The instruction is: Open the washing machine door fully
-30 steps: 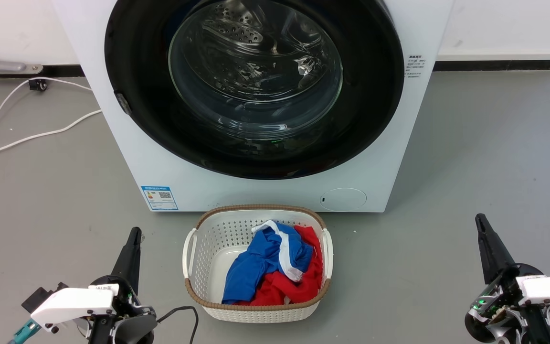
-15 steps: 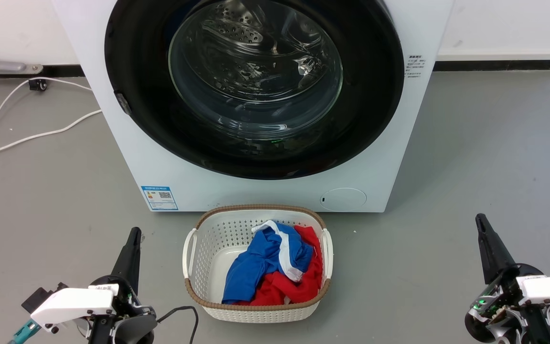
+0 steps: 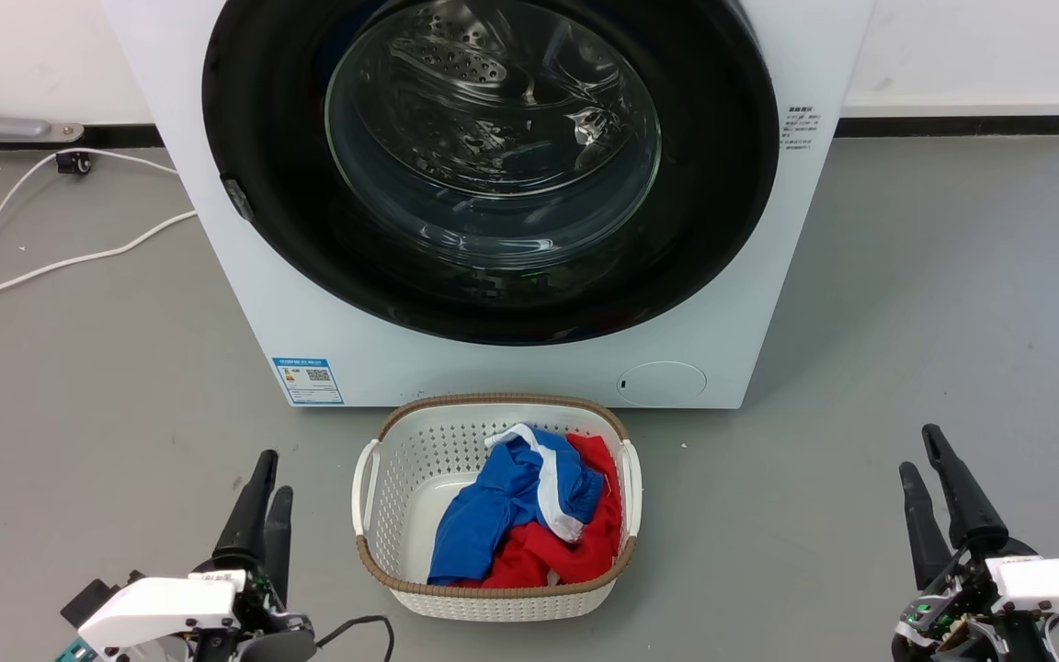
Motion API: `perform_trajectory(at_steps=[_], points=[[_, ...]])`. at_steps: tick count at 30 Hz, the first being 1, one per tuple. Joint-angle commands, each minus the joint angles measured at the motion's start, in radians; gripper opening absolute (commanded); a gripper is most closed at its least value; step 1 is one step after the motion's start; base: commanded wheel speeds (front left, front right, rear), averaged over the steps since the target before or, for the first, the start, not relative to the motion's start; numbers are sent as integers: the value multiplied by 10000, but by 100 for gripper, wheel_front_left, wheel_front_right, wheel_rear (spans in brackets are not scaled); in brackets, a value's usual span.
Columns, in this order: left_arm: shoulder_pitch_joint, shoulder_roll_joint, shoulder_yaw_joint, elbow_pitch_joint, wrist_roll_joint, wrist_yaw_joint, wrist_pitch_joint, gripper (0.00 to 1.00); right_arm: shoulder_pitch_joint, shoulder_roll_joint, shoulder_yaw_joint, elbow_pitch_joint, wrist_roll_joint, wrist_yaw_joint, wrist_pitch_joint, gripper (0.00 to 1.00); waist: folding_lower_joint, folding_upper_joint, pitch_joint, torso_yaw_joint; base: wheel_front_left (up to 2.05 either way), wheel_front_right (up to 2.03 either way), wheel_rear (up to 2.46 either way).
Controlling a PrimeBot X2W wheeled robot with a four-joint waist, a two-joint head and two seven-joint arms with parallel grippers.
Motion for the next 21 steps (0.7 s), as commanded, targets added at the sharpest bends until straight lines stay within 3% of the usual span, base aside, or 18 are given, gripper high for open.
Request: perform_trajectory(at_steps=[1, 10, 21], points=[[-218, 30, -194, -236, 83, -11, -147, 100, -140, -16, 67, -297, -111, 14, -116, 100, 0, 0, 5, -1, 0, 0, 0], [-280, 27, -579, -395, 619, -14, -536, 100, 6, -106, 279, -518, -628, 15, -539, 100, 0, 0, 16, 2, 0, 0, 0], [-372, 22, -833, -661, 3039, 41, -1001, 100, 68, -331, 502, -794, -2946, 16, -1025, 100, 0, 0, 37, 2, 0, 0, 0]])
